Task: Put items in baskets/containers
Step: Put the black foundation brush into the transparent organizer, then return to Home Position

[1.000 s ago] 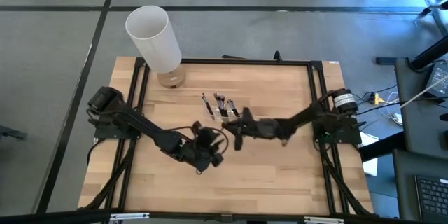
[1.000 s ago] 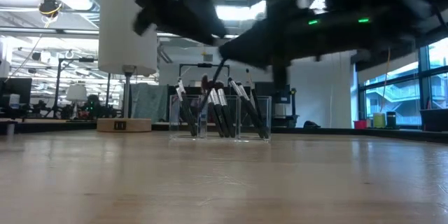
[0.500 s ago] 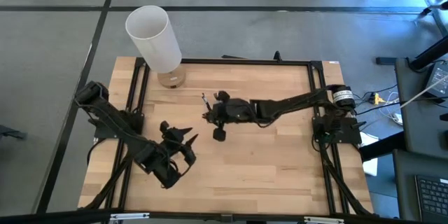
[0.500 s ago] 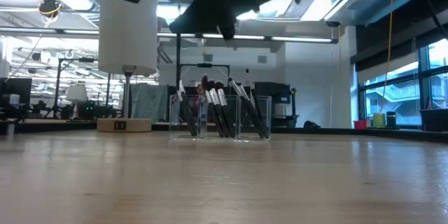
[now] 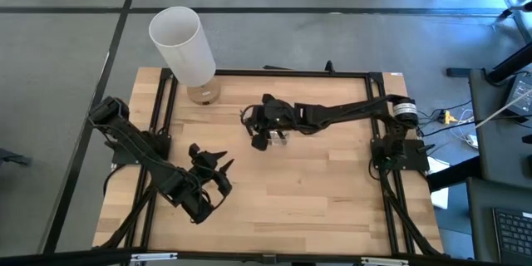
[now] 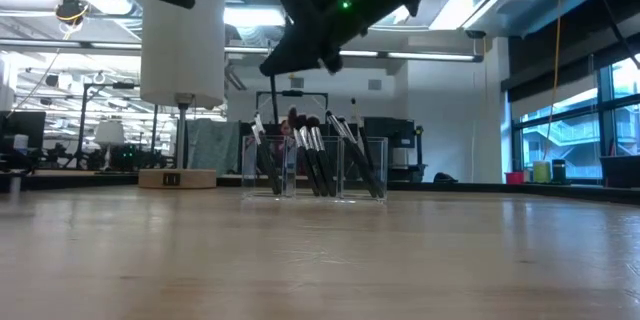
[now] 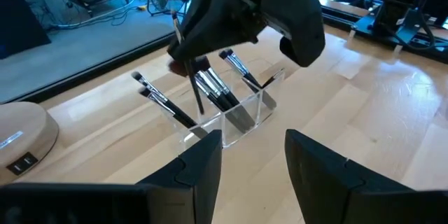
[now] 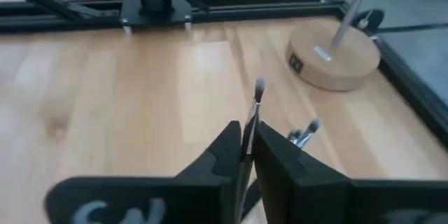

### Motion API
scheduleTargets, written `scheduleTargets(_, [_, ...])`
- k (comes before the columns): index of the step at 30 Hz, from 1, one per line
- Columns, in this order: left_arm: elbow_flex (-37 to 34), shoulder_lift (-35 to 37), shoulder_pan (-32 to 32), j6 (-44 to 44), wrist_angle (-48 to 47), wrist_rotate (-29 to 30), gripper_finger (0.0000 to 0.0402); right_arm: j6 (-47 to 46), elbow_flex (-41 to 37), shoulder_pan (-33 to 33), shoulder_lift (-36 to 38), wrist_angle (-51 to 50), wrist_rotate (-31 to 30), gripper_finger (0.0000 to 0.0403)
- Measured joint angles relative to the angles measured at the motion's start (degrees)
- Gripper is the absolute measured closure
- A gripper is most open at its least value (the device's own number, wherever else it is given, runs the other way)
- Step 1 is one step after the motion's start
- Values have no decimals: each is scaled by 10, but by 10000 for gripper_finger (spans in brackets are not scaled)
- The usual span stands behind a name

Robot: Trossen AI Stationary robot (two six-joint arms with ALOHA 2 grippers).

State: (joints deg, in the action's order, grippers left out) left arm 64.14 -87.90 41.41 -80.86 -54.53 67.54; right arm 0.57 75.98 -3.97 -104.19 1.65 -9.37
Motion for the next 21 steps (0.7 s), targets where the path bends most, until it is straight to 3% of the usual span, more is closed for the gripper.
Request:
scheduleTargets(13, [0, -1, -2, 6, -3, -12, 249, -35, -6, -22, -24, -7, 46, 279])
scheduleTargets(21, [0, -1, -2, 6, -17, -29, 249, -29, -10, 5, 36, -63, 44, 246])
